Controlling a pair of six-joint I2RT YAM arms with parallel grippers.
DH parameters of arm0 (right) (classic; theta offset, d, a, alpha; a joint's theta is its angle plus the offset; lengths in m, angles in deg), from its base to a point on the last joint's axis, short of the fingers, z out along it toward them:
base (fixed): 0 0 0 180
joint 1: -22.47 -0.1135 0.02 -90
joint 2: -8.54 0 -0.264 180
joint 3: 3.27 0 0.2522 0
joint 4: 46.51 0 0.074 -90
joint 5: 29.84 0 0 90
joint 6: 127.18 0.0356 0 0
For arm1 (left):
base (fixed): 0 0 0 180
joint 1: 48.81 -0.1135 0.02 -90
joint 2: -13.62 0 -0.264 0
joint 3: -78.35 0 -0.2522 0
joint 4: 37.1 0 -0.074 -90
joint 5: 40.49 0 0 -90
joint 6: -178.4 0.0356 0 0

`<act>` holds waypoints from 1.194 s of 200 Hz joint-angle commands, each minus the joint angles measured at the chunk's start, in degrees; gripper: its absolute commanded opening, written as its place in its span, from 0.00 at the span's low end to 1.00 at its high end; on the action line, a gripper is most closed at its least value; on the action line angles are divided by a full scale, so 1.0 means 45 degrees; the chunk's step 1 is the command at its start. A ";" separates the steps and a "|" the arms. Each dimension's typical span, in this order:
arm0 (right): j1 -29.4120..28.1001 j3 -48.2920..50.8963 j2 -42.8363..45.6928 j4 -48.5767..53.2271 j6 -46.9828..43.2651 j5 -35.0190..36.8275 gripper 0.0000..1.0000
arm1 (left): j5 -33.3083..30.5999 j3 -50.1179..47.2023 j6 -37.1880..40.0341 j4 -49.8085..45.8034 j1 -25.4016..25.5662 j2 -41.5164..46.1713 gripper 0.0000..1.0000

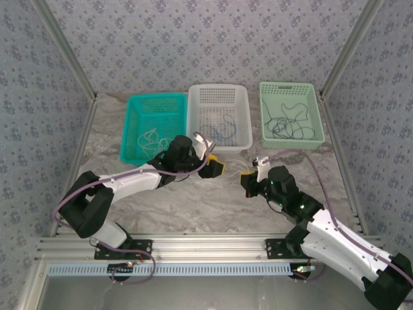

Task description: Untangle the cables

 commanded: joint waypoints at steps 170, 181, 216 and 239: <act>0.0155 0.0181 0.0512 0.3091 0.1022 0.3378 0.12 | -0.4282 0.3495 0.3664 -0.6739 0.0817 0.0872 0.00; 0.0228 0.0159 0.0504 0.3131 0.1028 0.3446 0.12 | -0.4618 0.3648 0.3999 -0.7176 0.0815 0.0948 0.00; 0.0481 -0.0080 0.0307 0.3275 0.1013 0.3546 0.11 | -0.5118 0.3898 0.4962 -0.8208 0.0879 0.1181 0.00; 0.0535 -0.0392 -0.0041 0.3247 0.0807 0.3471 0.09 | -0.5211 0.3996 0.5659 -0.8796 0.0929 0.1305 0.02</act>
